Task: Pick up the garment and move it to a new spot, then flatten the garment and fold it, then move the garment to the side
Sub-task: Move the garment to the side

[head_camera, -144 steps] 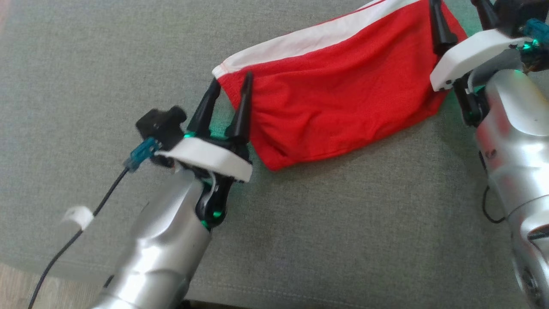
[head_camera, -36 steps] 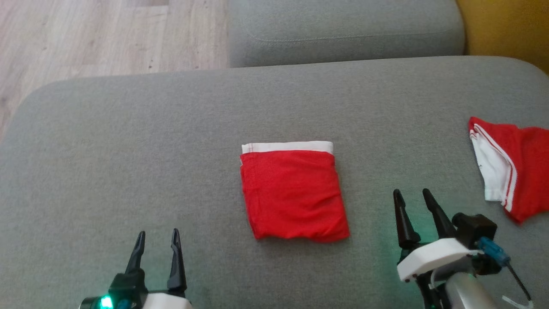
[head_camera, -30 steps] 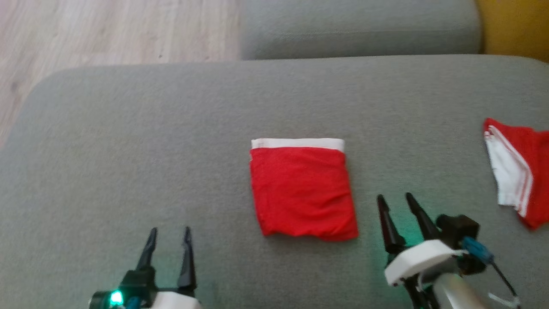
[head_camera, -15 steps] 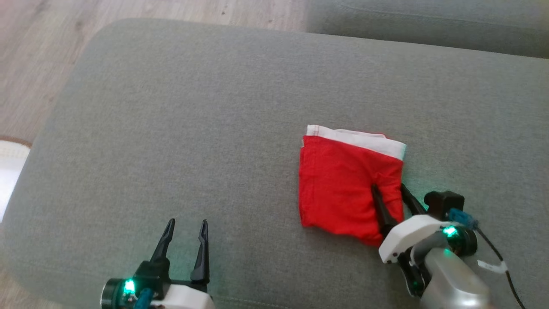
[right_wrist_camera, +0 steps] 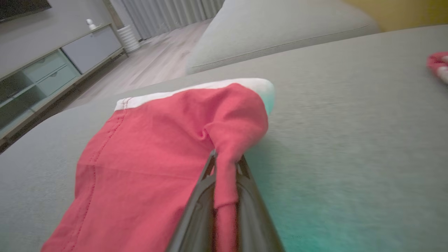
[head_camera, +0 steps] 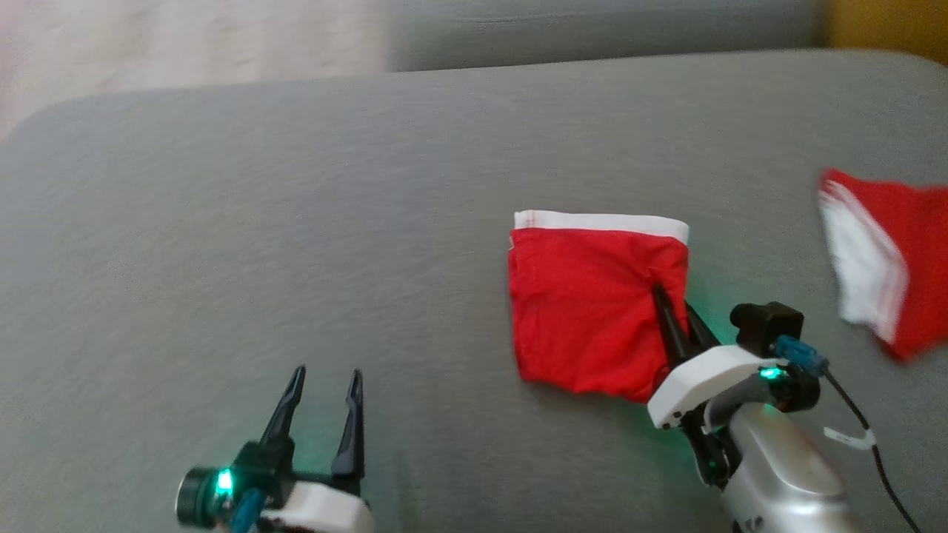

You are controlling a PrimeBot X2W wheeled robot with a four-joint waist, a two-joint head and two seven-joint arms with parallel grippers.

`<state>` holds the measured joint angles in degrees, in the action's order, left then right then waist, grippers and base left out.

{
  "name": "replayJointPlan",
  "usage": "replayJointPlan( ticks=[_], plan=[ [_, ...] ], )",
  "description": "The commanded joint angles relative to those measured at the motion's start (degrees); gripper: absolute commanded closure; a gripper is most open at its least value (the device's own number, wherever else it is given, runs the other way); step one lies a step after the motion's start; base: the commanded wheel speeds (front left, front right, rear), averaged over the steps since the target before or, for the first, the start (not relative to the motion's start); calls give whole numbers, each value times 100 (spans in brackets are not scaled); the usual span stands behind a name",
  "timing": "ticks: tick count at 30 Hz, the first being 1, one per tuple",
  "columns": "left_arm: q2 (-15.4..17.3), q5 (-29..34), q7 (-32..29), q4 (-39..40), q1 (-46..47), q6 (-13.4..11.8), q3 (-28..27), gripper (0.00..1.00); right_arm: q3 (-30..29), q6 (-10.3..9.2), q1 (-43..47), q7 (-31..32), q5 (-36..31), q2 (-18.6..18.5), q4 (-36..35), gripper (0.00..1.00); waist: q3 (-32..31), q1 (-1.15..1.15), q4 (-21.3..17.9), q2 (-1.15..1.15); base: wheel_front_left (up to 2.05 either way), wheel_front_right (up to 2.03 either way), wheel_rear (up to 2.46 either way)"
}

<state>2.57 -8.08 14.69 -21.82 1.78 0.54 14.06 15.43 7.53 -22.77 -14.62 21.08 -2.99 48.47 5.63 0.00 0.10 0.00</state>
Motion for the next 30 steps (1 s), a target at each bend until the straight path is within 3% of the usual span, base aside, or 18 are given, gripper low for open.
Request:
replayJointPlan(
  ticks=[1,6,13,24,30],
  plan=[
    [31,1,30,205,365,-11,-108,0,170,-4,-102,-38,-20,12,-201,100,-14,0,-1020,0,0,0,0],
    [31,-41,30,221,606,-7,68,0,325,-4,-151,-38,57,12,-318,100,134,0,-1979,0,0,0,0],
    [31,-68,30,162,793,21,281,0,449,-4,-224,-38,-8,12,-357,100,382,0,-2626,0,0,0,0],
    [31,150,30,17,866,163,328,0,282,-4,-1073,-38,-836,-151,-248,100,680,0,-2363,0,0,0,0],
    [31,212,30,4,920,216,281,0,-64,-4,-2050,-1,-1442,-855,331,100,868,0,-1902,0,0,0,0]
  ],
)
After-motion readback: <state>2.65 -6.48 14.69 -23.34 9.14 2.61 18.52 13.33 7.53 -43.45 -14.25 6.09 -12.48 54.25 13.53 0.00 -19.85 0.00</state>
